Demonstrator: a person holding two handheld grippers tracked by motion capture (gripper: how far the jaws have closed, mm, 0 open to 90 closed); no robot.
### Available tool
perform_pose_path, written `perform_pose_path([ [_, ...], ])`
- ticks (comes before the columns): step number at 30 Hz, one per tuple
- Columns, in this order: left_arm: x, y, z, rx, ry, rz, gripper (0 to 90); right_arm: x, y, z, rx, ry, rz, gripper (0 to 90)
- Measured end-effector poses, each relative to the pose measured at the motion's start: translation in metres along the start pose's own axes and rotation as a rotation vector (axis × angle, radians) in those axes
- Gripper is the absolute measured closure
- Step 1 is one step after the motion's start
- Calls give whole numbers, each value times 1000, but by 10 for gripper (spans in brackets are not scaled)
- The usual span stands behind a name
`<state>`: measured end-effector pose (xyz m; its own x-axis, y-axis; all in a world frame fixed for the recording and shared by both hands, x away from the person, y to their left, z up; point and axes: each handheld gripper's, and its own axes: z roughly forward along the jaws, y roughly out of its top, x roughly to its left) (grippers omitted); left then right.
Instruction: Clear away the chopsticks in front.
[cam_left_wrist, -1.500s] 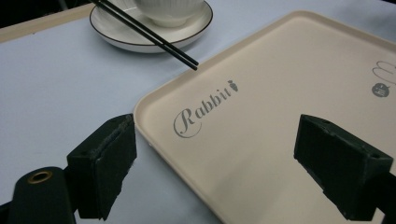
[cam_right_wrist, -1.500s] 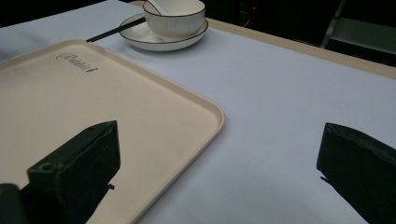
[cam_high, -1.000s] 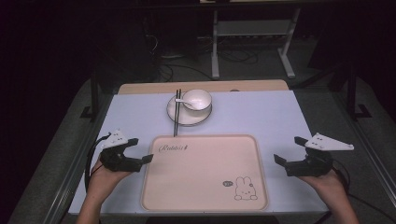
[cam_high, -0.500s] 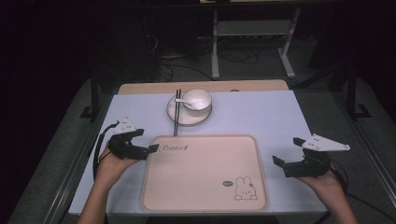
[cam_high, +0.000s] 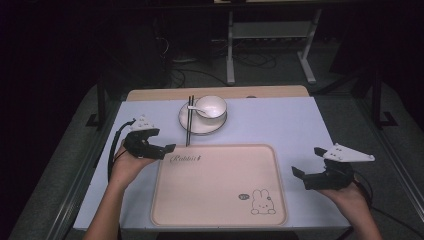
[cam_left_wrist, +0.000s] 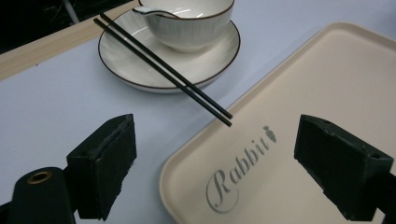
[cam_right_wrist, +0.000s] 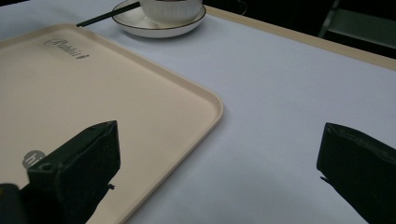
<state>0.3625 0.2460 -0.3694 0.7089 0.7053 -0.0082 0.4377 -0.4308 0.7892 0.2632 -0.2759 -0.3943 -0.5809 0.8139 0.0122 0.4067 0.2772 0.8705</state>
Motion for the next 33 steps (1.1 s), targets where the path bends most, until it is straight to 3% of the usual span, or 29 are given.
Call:
perform_pose_path([
  [15, 23, 26, 45, 31, 22, -19, 146, 1, -2, 3, 13, 5, -9, 0],
  [17, 29, 31, 57, 42, 33, -30, 208, 0, -4, 3, 19, 9, -9, 0],
  [24, 37, 42, 84, 74, 52, -54, 263, 0, -3, 3, 14, 12, -3, 0],
  [33, 38, 49, 115, 125, 86, -65, 383, -1, -4, 3, 13, 20, -1, 0],
])
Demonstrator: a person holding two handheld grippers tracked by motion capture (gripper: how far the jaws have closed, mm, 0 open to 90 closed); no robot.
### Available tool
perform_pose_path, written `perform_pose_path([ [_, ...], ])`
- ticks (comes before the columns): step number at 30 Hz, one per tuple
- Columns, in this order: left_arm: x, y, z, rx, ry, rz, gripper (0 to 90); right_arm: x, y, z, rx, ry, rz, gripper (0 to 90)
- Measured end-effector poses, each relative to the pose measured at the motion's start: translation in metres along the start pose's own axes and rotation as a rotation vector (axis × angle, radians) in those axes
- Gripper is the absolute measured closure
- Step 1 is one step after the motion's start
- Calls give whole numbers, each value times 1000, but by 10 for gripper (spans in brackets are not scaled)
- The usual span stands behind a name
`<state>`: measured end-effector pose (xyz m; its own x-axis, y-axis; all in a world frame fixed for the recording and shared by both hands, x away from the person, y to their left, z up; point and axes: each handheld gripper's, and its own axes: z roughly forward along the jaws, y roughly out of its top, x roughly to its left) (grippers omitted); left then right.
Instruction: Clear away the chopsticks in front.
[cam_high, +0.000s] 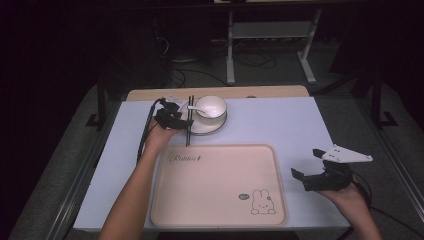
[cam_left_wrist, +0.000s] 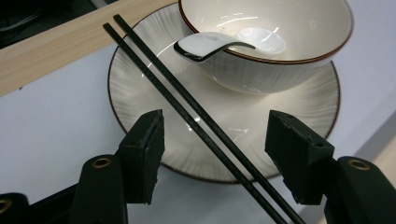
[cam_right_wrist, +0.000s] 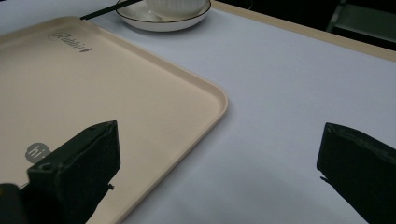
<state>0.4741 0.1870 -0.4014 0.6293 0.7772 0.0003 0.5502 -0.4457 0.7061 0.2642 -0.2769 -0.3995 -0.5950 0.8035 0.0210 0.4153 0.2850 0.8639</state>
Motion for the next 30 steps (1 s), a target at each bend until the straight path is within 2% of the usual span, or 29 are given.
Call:
perform_pose_path([
  [4, -1, 3, 9, 16, 5, 1, 415, -1, 0, 0, -1, 1, 1, 0],
  [6, -1, 4, 17, 32, 36, -3, 434, -1, 0, 0, -2, 1, 7, 0],
  [10, 0, 3, 23, 55, 50, -12, 497, -2, 0, -1, -5, 1, 11, 0],
  [14, 1, 3, 24, 56, 55, -19, 562, -2, -1, -1, -6, 1, 12, 0],
  [25, 1, 9, 29, 61, 72, -28, 657, -4, -1, -3, -14, -3, 16, 0],
  [30, 3, 13, 29, 41, 89, -27, 691, -4, -1, -3, -14, -4, 16, 0],
])
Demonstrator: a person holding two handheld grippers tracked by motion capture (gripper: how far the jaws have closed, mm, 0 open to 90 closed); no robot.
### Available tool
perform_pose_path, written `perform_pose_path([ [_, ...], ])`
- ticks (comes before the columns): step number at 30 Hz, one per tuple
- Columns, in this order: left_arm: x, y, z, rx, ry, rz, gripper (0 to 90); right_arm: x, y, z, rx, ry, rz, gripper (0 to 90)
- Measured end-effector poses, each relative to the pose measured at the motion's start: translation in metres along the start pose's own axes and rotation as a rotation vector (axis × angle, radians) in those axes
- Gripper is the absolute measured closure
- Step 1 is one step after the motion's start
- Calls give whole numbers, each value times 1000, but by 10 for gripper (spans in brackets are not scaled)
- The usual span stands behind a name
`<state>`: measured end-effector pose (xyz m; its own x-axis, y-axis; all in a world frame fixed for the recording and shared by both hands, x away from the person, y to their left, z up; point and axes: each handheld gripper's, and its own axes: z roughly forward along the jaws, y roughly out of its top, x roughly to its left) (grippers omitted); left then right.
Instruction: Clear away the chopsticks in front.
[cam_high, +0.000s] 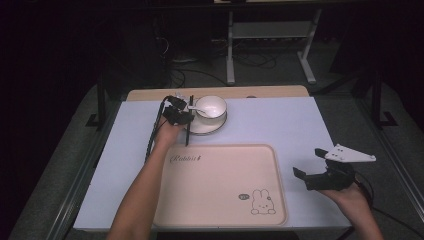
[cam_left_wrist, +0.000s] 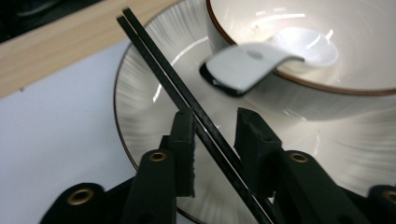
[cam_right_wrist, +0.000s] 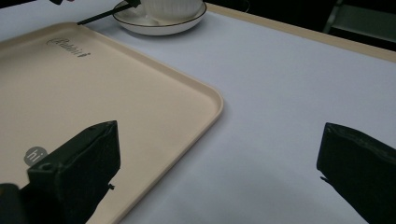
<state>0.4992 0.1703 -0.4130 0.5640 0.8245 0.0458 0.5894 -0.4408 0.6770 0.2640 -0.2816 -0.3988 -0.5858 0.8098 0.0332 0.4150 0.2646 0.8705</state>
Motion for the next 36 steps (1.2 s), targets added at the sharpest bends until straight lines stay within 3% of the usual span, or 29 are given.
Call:
perform_pose_path([
  [15, 4, 8, 6, -4, 32, 8, 764, -2, -1, -2, -4, -4, 6, 0],
  [26, 9, 8, 9, 6, 22, 14, 807, -3, -1, -2, -3, -6, 6, 0],
  [28, 9, 7, 10, 10, 19, 14, 851, -3, -1, -2, -2, -6, 7, 0],
  [36, 9, 7, 12, 8, 18, 12, 847, -3, -1, -3, -1, -7, 9, 0],
])
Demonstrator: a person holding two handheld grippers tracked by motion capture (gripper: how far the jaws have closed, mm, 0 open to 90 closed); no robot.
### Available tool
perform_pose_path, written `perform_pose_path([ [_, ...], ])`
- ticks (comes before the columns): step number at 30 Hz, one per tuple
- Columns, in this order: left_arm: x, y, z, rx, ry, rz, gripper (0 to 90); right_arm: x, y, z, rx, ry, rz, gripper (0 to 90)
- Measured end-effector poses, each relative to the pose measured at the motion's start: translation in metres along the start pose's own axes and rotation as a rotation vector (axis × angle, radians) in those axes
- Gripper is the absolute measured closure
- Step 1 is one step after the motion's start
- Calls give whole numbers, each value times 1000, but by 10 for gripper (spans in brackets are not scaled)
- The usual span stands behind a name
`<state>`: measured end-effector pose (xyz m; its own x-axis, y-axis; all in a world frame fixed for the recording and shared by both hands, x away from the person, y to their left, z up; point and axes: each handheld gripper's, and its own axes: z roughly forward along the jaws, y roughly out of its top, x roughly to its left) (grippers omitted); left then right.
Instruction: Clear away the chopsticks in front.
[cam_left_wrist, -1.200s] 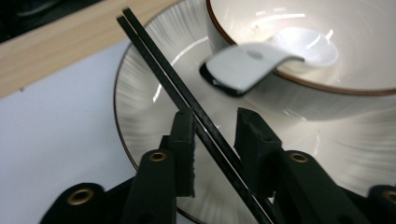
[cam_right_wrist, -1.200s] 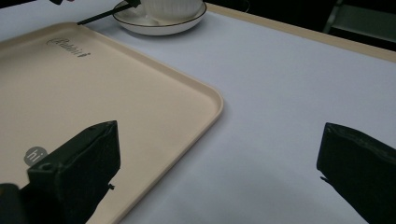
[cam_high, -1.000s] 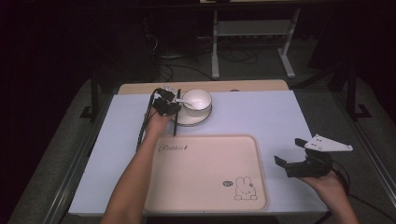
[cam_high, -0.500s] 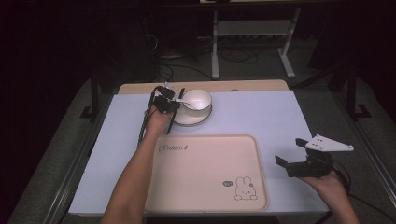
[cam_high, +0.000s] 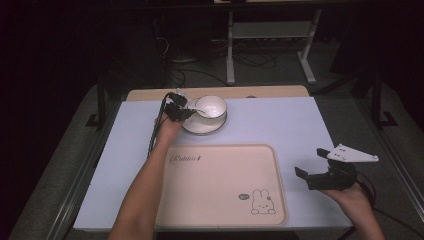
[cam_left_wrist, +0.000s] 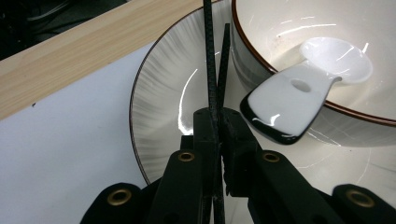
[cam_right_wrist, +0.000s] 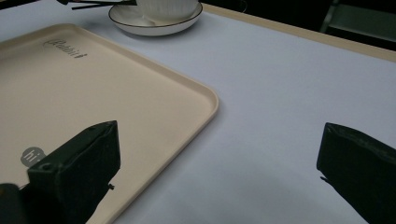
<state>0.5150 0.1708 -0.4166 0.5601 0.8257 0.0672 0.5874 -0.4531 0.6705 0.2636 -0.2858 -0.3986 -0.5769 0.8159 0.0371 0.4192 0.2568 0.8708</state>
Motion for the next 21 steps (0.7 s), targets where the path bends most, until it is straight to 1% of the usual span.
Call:
perform_pose_path([
  [1, 1, 0, -1, 1, -1, -3, 846, 0, 0, 0, -1, 0, 0, 0],
  [3, 3, -1, -2, -3, -2, -9, 805, 0, 0, 0, 0, 0, 0, 0],
  [6, 5, -2, -8, -8, -14, -16, 782, 0, -1, 0, 5, 0, 2, 0],
  [7, 6, -2, -10, -6, -20, -12, 776, 0, -1, 0, 4, 1, 4, 0],
  [11, 8, -3, -23, -27, -34, -13, 747, 0, 0, 0, 1, 1, 4, 0],
  [14, 9, -6, -35, -30, -39, -3, 717, 0, 0, 0, 1, 2, 3, 0],
  [16, 11, -10, -44, -31, -44, -2, 711, 1, 0, 0, 1, 3, 2, 0],
  [18, 13, -16, -53, -35, -61, -7, 702, 1, 0, 0, 0, 4, 1, 0],
  [19, 14, -19, -57, -29, -69, -8, 689, 1, 0, 0, 1, 4, 1, 0],
  [21, 13, -27, -64, -23, -80, 2, 677, 1, 0, 1, 3, 4, 1, 0],
])
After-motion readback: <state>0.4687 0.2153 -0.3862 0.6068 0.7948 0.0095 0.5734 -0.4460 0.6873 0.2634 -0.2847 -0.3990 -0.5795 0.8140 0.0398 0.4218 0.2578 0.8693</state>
